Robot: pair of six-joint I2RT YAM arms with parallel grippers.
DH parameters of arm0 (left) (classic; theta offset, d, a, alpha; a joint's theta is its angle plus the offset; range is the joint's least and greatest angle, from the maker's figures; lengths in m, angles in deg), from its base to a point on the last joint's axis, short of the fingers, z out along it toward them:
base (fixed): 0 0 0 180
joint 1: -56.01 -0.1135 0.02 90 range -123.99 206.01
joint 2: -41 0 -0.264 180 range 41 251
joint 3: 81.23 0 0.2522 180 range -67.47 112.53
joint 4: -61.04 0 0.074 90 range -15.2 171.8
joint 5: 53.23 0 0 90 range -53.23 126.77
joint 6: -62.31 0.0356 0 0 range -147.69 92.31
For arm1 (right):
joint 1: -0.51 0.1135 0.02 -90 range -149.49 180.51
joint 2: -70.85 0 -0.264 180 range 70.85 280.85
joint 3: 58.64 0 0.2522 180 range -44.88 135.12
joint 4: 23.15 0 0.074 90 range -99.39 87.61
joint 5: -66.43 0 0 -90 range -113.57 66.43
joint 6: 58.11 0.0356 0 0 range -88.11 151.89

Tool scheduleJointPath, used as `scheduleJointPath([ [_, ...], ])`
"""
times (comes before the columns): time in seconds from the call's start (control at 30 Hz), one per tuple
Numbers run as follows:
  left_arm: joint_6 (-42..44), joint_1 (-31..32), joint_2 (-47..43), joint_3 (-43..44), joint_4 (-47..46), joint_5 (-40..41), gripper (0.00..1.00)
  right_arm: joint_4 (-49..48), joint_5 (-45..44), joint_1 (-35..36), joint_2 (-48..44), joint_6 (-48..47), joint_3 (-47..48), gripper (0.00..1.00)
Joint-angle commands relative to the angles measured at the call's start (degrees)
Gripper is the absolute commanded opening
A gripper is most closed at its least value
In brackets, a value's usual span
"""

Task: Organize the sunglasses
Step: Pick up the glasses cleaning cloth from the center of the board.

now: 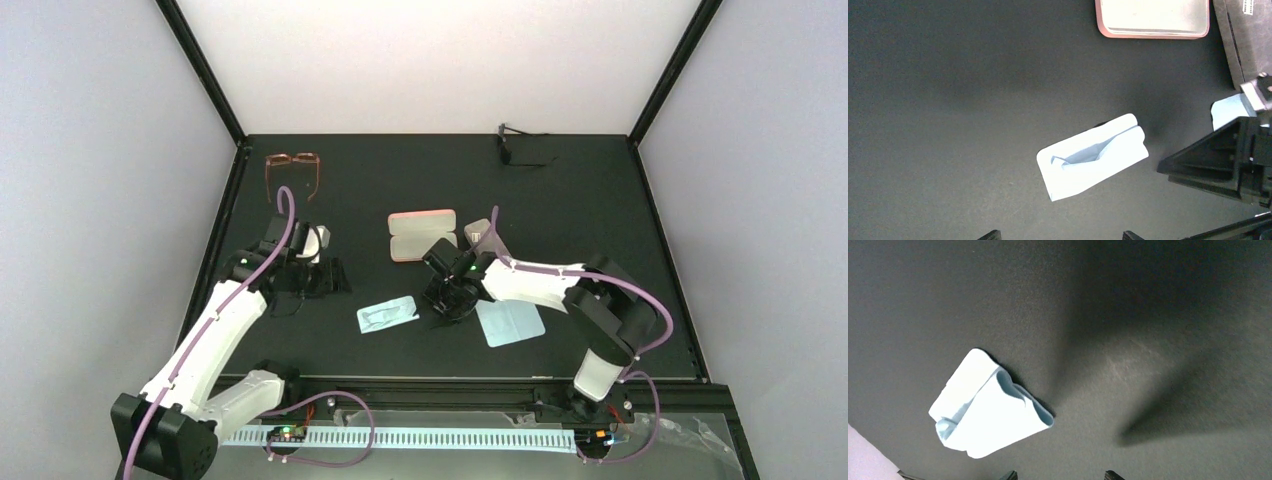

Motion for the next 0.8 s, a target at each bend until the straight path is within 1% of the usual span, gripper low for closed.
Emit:
scheduleJointPath([
  [0.0, 1.7, -0.2, -1.8, -0.2, -1.4, 1.6, 0.64, -1.8, -0.1, 0.5, 4.3, 2.8, 2.7, 0.44],
  [0.23, 2.3, -0.2, -2.4, -0.3, -1.3, 1.3, 0.66, -2.2, 0.1, 0.5, 8.2, 3.5, 5.6, 0.34],
  [0.47, 2.8, -0.2, -2.0, -0.3, -1.3, 0.6, 0.66, -2.3, -0.7, 0.5, 9.9, 4.0, 5.4, 0.23],
  [0.77, 3.4, -0.2, -1.2, -0.4, -1.3, -0.6, 0.66, -2.6, -3.2, 0.2, 10.5, 2.7, 5.7, 0.15],
])
